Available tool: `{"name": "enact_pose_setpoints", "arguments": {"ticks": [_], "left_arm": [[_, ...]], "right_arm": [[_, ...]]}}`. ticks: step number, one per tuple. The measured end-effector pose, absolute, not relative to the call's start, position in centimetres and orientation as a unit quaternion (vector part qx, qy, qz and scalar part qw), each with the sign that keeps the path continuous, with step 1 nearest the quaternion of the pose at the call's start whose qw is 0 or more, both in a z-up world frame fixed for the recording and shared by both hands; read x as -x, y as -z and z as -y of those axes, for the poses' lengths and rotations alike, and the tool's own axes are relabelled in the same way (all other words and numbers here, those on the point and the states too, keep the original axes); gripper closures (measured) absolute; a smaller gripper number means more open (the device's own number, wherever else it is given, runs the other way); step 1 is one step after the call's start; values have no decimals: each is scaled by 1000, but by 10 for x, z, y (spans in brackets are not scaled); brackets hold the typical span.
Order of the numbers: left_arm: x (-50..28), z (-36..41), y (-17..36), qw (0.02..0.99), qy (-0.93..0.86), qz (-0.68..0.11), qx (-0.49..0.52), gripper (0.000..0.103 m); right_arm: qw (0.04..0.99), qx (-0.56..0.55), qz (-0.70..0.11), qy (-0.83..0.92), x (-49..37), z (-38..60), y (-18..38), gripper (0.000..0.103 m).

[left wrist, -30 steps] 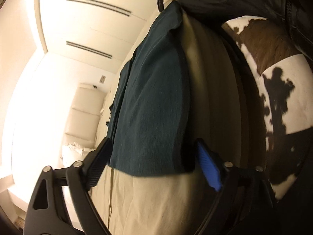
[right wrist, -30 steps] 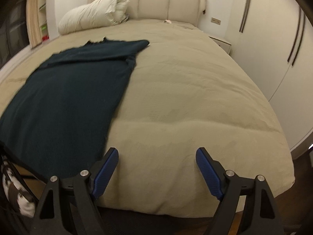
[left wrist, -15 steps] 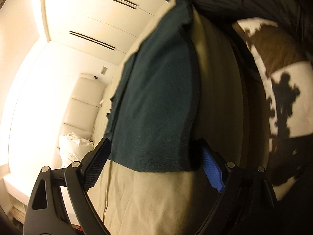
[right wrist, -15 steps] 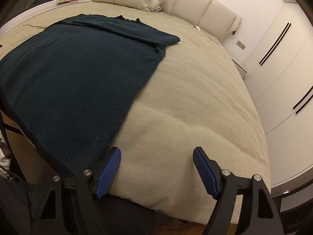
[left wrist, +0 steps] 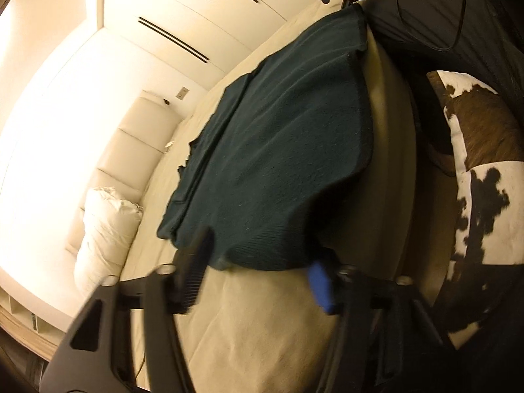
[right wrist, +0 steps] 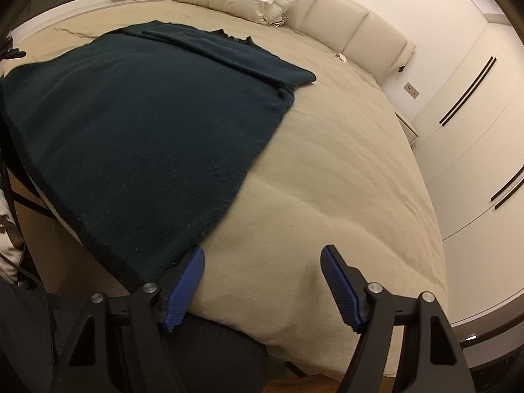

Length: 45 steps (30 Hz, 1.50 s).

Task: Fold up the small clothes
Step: 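Grasp the sweater hem with the right gripper and lift it toward the collar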

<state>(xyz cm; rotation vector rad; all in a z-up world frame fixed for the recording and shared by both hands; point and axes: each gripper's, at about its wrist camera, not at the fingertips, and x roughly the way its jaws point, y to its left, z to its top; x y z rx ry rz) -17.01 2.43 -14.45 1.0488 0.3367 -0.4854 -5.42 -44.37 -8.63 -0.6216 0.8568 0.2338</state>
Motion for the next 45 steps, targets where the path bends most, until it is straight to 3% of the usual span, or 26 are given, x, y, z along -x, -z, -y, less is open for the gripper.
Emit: {"name": "enact_pose_setpoints", "arguments": {"ticks": [3, 5, 15, 22, 29, 31, 35, 37, 40, 45], "left_arm": [[173, -19, 150, 818, 236, -151, -502, 62], [173, -17, 154, 814, 239, -154, -506, 69], [166, -8, 157, 807, 246, -150, -515, 69], [168, -5, 158, 805, 256, -151, -514, 72], [173, -6, 163, 798, 264, -150, -520, 72], [173, -7, 165, 797, 263, -150, -523, 72], [172, -7, 167, 799, 259, -151, -521, 72], [172, -7, 166, 800, 260, -150, -519, 73], [173, -9, 164, 802, 262, -152, -515, 82], [172, -16, 156, 815, 258, -166, -492, 93]], "right_arm": [[854, 315, -399, -112, 57, 441, 87, 30], [852, 330, -392, -107, 58, 441, 87, 30], [801, 457, -357, -148, 66, 427, 99, 36], [746, 550, -317, -201, 76, 394, 107, 46], [702, 607, -284, -241, 95, 370, 114, 47], [688, 620, -283, -249, 99, 367, 118, 56], [673, 636, -277, -255, 99, 362, 123, 59], [672, 634, -284, -255, 97, 359, 124, 66], [683, 612, -304, -256, 96, 358, 119, 86], [740, 528, -337, -244, 84, 363, 94, 94]]}}
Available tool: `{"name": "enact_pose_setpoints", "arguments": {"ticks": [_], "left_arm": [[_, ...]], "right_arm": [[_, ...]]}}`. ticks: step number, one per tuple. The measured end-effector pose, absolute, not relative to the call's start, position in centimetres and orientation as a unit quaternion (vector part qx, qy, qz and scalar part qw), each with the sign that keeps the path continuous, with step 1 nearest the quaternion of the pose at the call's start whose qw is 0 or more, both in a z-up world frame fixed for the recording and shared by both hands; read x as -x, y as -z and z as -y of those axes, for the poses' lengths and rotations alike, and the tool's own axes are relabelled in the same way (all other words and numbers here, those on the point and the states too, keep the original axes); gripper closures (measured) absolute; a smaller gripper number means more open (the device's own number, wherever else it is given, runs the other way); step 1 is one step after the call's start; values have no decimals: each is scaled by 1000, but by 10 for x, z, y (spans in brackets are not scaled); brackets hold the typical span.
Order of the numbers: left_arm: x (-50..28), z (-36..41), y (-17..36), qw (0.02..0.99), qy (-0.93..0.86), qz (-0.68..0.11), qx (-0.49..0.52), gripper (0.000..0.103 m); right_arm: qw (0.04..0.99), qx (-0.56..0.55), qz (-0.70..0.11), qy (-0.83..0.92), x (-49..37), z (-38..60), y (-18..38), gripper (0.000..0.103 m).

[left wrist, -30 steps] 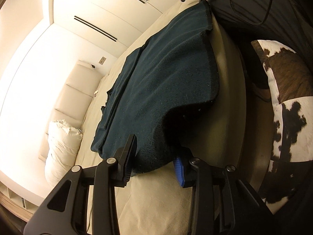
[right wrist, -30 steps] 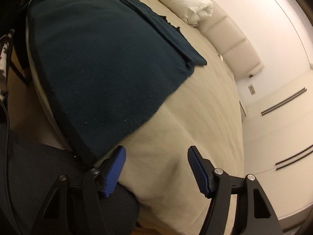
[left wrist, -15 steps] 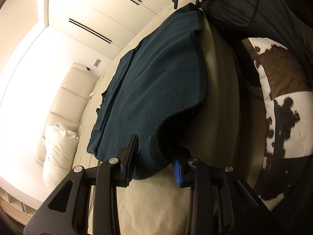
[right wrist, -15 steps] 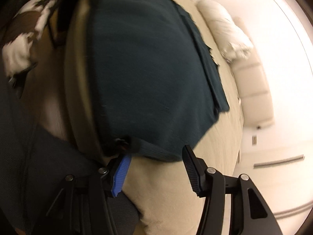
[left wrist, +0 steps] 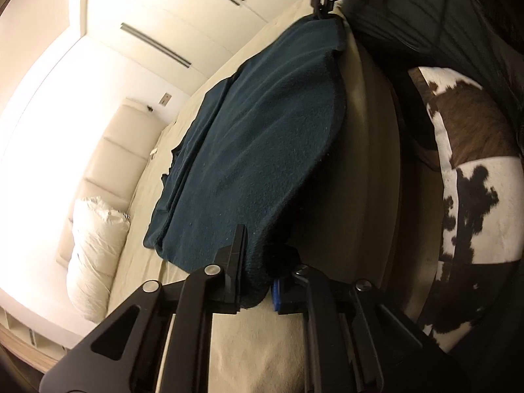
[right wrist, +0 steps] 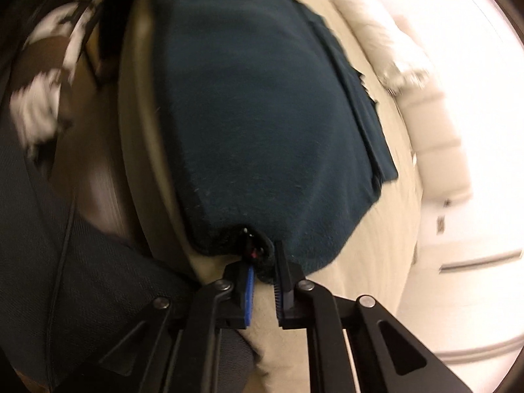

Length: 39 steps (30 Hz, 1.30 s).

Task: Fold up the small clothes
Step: 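Grasp the sweater hem with the right gripper and lift it toward the collar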

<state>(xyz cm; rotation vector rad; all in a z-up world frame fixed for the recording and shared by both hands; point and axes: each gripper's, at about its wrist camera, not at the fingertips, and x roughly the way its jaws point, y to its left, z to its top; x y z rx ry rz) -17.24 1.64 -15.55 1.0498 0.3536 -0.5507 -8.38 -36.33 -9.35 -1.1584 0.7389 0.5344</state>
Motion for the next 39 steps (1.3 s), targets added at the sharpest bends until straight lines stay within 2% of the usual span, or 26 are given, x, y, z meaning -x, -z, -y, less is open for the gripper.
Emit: {"name": "enact_pose_setpoints", "arguments": {"ticks": [9, 17, 27, 39], "left_arm": [[142, -41, 95, 894, 215, -185, -347, 94], [110, -55, 63, 926, 193, -193, -259, 94], [28, -69, 27, 947, 165, -210, -179, 94], [-178, -116, 5, 952, 127, -264, -88, 94]], "right_arm": [[866, 313, -321, -219, 46, 389, 25, 95], [904, 191, -313, -220, -6, 406, 3, 95], [915, 153, -292, -233, -82, 398, -7, 95], [925, 100, -301, -211, -252, 385, -1, 95]]}}
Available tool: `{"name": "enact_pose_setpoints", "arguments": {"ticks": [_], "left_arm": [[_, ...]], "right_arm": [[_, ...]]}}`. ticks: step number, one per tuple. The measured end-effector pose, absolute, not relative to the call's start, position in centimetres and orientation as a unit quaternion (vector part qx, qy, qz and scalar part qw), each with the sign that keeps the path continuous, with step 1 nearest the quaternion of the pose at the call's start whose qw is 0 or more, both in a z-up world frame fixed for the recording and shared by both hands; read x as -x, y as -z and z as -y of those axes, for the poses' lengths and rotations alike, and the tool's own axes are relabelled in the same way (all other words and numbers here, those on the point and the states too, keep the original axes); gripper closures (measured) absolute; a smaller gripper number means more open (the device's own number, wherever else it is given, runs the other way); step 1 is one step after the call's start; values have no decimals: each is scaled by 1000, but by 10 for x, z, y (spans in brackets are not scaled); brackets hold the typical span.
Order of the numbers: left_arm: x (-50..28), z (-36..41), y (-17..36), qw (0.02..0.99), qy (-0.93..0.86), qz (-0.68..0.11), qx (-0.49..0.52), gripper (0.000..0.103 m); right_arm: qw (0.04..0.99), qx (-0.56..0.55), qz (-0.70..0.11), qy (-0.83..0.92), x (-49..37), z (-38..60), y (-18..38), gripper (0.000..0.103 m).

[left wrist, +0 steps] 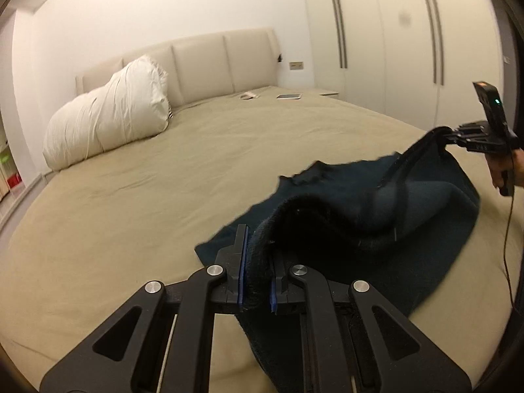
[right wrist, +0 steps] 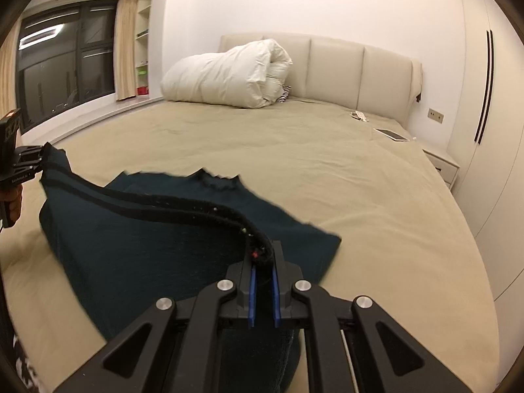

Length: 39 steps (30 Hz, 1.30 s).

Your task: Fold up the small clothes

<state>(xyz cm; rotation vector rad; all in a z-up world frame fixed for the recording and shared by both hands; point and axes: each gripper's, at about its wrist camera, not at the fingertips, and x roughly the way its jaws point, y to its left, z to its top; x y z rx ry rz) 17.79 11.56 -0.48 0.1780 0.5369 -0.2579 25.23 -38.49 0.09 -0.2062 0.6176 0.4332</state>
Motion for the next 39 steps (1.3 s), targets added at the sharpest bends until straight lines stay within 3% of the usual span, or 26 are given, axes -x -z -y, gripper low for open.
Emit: {"name": "enact_pose_setpoints", "arguments": {"ticks": [6, 11, 12, 13, 15, 22, 30, 34, 39], "left_arm": [[-283, -136, 36, 940, 100, -324, -44, 94], [-337, -146, 98, 900, 91, -427, -2, 88], [-338, -153, 100, 899, 87, -429, 12, 74], [-340, -160, 100, 901, 78, -426, 20, 45], [-342, -176, 95, 906, 49, -419, 27, 20], [-327, -244, 65, 901, -18, -402, 163, 20], [-293, -152, 52, 917, 75, -387, 56, 20], [-289, -99, 62, 918, 76, -389, -25, 20], [-302, -97, 91, 908, 48, -416, -7, 20]], "right_arm": [[926, 60, -329, -176, -339, 390, 23, 95], [897, 16, -425, -121, -392, 399, 78, 86], [900, -4, -419, -121, -392, 406, 79, 74], [905, -21, -409, -116, -389, 413, 79, 57], [910, -35, -400, -103, -385, 426, 78, 50], [913, -65, -398, -56, -380, 451, 71, 44], [913, -68, -377, -139, -359, 408, 39, 41], [866, -31, -429, -254, -368, 341, 38, 43], [788, -33, -529, -313, -388, 278, 73, 53]]}}
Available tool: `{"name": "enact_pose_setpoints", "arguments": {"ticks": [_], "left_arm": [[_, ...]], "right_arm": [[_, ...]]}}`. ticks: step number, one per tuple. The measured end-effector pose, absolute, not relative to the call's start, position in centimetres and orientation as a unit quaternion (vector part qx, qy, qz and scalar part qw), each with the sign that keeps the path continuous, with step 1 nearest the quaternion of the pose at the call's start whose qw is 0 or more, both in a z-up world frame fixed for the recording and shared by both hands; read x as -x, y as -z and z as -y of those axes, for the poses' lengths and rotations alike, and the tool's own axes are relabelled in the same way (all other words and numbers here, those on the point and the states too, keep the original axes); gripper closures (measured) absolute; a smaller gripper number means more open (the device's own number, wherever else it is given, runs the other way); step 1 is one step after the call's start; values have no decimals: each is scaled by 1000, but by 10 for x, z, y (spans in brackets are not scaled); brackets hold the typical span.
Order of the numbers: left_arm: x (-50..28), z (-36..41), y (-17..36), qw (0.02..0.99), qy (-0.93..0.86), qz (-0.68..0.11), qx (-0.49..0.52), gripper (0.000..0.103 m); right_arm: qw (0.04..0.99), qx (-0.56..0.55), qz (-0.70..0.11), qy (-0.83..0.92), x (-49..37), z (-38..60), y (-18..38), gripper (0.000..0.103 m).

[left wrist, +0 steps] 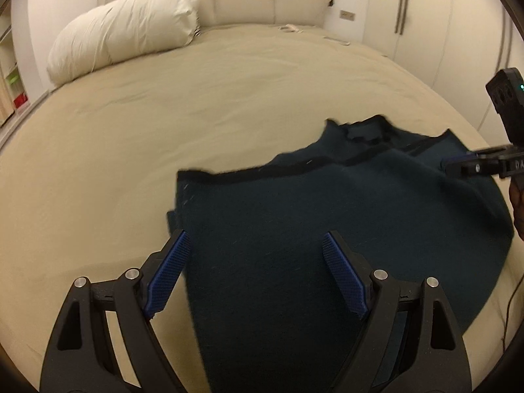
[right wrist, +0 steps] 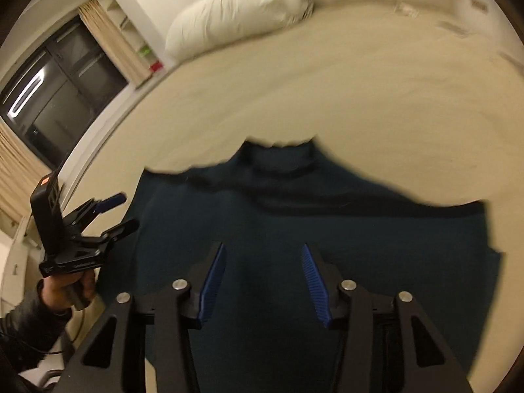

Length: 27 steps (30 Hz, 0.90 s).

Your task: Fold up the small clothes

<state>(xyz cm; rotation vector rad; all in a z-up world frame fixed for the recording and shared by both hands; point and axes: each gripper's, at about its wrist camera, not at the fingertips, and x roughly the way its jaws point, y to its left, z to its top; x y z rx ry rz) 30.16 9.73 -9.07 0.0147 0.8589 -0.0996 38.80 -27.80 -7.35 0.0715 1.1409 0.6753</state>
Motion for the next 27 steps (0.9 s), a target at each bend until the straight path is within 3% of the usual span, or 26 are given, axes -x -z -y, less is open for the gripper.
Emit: {"name": "enact_pose_setpoints", "arguments": {"ticks": [2, 4, 6, 7, 11, 13, 16, 18, 21, 24, 27], "left_arm": [[-297, -110, 106, 905, 29, -424, 8, 20], [-295, -123, 113, 901, 18, -432, 23, 20], [-295, -131, 121, 899, 14, -436, 35, 20], [-292, -135, 123, 900, 11, -435, 40, 20], [-291, -136, 129, 902, 4, -429, 44, 20], [-287, -140, 127, 904, -1, -424, 46, 20], [-268, -157, 118, 908, -11, -411, 80, 20], [-251, -167, 107, 913, -15, -393, 107, 20], [-225, -170, 93, 924, -15, -362, 124, 20], [-213, -168, 93, 921, -9, -368, 124, 20], [-208, -172, 105, 910, -9, -394, 126, 20]], "right_arm": [[776, -19, -554, -302, -397, 266, 93, 62], [786, -27, -550, -280, -408, 269, 100, 89], [801, -54, -542, -247, -425, 277, 102, 92], [817, -44, -532, -218, -431, 278, 102, 103], [862, -31, -482, -152, -437, 282, 98, 103], [876, -47, -456, -149, -423, 288, 87, 92], [883, -59, -431, -176, -397, 293, 66, 85], [870, -61, -438, -218, -381, 287, 57, 79], [842, -31, -468, -266, -362, 265, 69, 63], [837, 1, -487, -250, -373, 255, 97, 65], [854, -69, -466, -222, -389, 279, 100, 85]]}}
